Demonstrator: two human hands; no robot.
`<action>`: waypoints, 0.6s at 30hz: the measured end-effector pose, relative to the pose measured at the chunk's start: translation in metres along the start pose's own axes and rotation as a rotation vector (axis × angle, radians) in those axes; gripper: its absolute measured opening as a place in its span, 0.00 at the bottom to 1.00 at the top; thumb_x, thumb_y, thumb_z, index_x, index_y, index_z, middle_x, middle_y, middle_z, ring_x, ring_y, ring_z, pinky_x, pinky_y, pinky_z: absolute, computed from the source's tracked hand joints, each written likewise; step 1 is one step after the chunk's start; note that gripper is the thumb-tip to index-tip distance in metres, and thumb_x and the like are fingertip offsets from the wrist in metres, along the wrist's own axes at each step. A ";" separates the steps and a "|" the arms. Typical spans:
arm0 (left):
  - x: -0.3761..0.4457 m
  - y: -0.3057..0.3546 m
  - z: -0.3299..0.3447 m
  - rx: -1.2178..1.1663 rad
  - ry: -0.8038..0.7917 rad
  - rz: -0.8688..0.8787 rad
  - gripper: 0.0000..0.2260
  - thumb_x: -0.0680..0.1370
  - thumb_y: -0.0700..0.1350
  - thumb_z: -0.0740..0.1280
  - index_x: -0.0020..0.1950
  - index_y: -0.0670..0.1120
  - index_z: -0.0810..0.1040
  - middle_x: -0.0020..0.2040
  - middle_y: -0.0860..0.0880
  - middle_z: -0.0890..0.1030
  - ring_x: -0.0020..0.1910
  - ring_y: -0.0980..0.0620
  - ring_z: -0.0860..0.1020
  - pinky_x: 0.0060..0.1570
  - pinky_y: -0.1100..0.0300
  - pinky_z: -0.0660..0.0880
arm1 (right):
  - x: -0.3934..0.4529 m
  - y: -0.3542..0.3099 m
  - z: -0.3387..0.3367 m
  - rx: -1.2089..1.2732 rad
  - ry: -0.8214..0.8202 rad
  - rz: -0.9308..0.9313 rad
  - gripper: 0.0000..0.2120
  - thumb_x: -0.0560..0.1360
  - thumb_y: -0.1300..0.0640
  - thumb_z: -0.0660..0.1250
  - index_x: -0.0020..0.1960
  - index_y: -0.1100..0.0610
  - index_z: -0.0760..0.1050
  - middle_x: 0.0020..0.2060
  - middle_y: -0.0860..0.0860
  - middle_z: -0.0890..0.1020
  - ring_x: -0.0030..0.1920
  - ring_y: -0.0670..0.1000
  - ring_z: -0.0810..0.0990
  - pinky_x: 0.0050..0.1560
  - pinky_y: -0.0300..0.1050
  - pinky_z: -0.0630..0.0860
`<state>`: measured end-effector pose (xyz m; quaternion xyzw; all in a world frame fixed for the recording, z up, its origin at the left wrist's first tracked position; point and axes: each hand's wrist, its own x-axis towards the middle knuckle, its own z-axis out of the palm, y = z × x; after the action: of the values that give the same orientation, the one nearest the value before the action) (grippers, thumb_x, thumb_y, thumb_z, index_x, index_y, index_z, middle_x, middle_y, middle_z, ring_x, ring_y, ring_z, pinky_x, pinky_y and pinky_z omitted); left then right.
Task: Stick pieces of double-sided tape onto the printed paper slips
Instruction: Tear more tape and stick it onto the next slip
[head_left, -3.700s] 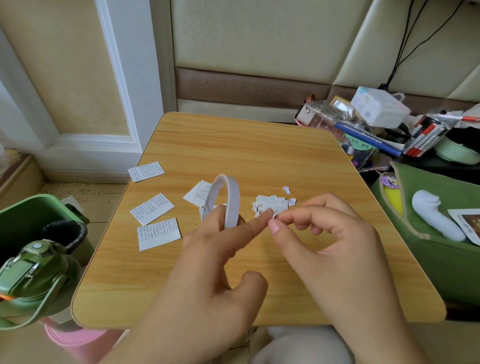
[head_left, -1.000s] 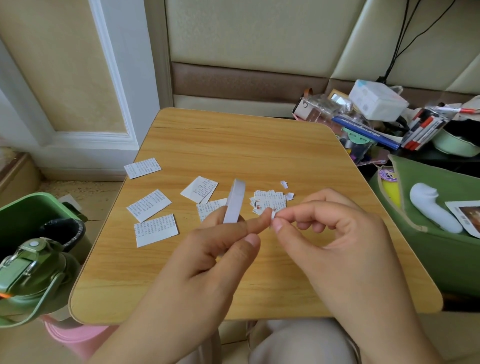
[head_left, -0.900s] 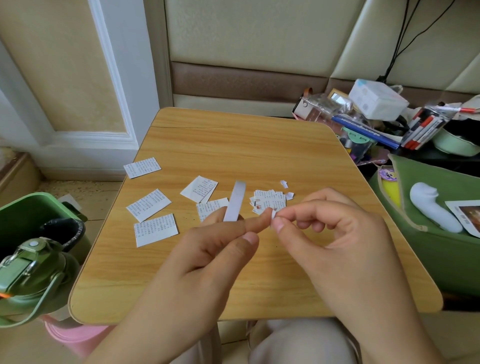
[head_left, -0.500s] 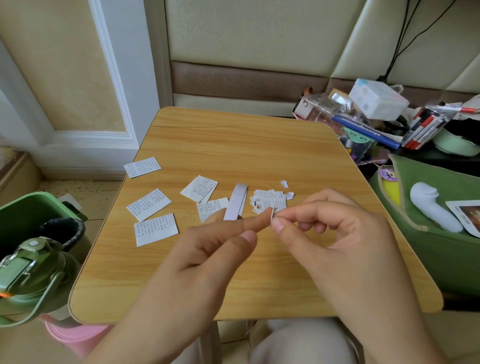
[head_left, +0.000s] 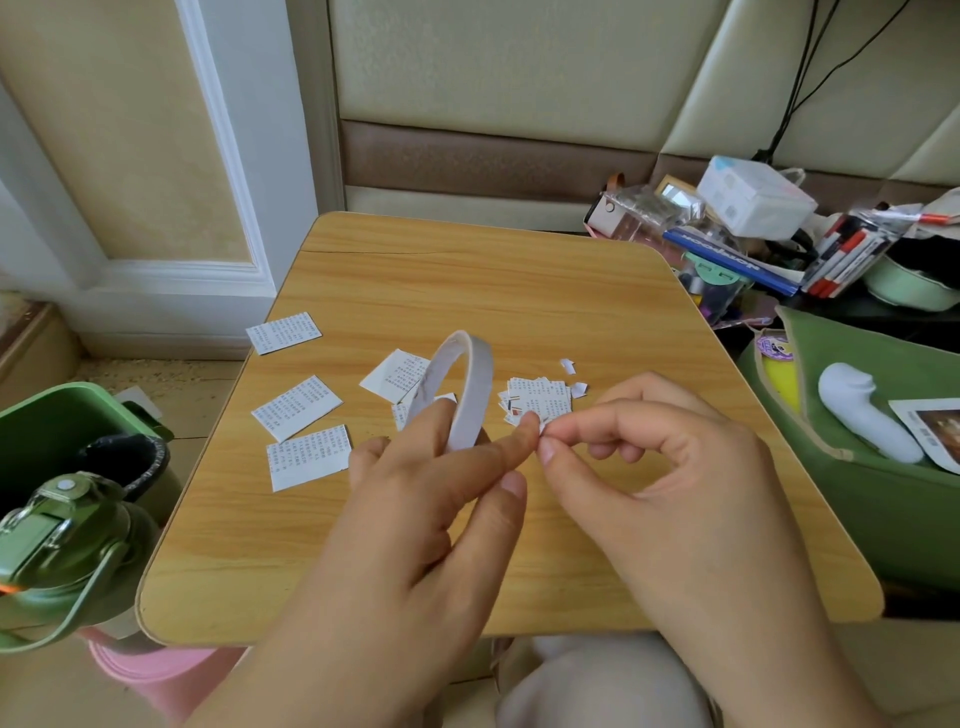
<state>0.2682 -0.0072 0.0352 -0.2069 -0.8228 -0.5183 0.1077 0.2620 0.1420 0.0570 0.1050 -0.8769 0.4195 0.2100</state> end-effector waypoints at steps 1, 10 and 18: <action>0.000 0.000 0.000 -0.051 -0.008 -0.036 0.16 0.72 0.59 0.56 0.58 0.71 0.70 0.43 0.52 0.70 0.42 0.55 0.72 0.45 0.60 0.66 | 0.000 0.000 0.001 0.010 0.002 0.005 0.06 0.64 0.45 0.65 0.34 0.44 0.80 0.36 0.45 0.77 0.38 0.43 0.73 0.45 0.24 0.65; 0.001 0.002 -0.008 -0.395 -0.057 -0.185 0.15 0.68 0.59 0.61 0.52 0.70 0.77 0.50 0.51 0.84 0.54 0.78 0.68 0.47 0.85 0.60 | 0.000 0.001 -0.003 0.112 -0.036 0.032 0.06 0.64 0.46 0.66 0.34 0.46 0.81 0.35 0.44 0.78 0.37 0.46 0.73 0.46 0.27 0.66; 0.001 0.000 -0.009 -0.472 -0.119 -0.178 0.15 0.69 0.58 0.60 0.54 0.68 0.78 0.38 0.63 0.81 0.62 0.62 0.72 0.53 0.85 0.55 | 0.002 0.001 -0.004 0.123 -0.047 0.036 0.08 0.64 0.45 0.67 0.39 0.45 0.82 0.35 0.47 0.77 0.38 0.47 0.72 0.44 0.27 0.66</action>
<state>0.2671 -0.0152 0.0401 -0.1832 -0.6987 -0.6905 -0.0380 0.2615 0.1459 0.0596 0.1115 -0.8559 0.4737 0.1750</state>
